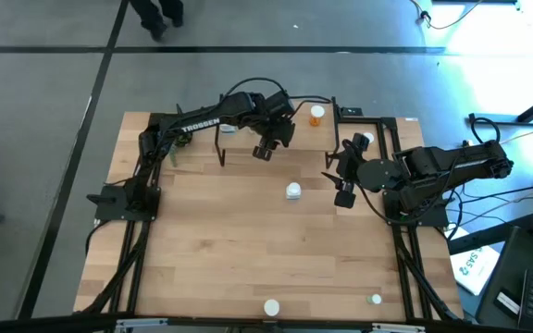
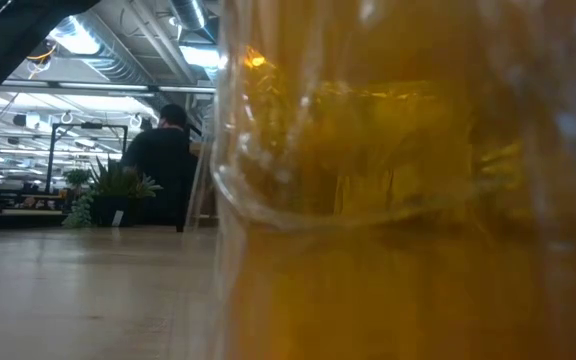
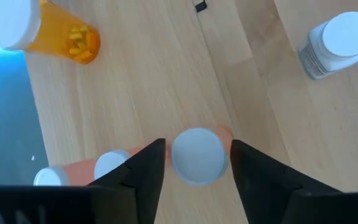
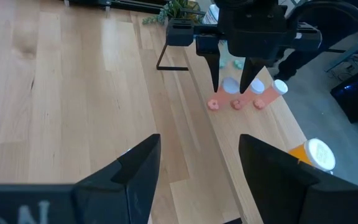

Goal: Pick and place medicine bottles onto shelf by color
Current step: Put the pink pill bottle on the shelf aligned with the other pink pill bottles, then put the white pill bottle on the shelf aligned with the other white pill bottles

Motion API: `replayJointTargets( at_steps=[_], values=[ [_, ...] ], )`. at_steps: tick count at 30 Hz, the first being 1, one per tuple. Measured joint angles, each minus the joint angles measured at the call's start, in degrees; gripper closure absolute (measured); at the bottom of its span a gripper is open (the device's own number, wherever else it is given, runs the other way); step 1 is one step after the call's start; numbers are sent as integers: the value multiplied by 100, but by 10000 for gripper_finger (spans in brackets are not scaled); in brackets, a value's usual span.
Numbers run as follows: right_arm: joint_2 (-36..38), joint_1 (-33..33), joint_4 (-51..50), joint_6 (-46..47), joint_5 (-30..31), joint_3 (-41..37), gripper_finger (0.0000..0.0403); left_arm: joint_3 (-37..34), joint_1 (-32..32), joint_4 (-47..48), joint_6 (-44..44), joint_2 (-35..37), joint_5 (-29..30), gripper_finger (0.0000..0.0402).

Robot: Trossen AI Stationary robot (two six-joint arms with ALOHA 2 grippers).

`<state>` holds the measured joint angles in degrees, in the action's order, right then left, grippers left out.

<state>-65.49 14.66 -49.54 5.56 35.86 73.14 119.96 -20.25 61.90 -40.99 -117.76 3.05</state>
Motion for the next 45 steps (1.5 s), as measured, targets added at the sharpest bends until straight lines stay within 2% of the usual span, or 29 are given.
replayJointTargets(
  at_steps=[29, 35, 45],
  values=[
    [-2, 0, 0, -1, 0, 0, 183, 7, 56, -261, -284, 7, 46, 224],
    [-2, -1, 0, -1, 0, 1, 183, 15, 180, -210, -281, 105, 238, 224],
    [-2, -1, 2, 0, 0, 4, 183, 806, 563, 263, -266, 171, 733, 224]
  ],
)
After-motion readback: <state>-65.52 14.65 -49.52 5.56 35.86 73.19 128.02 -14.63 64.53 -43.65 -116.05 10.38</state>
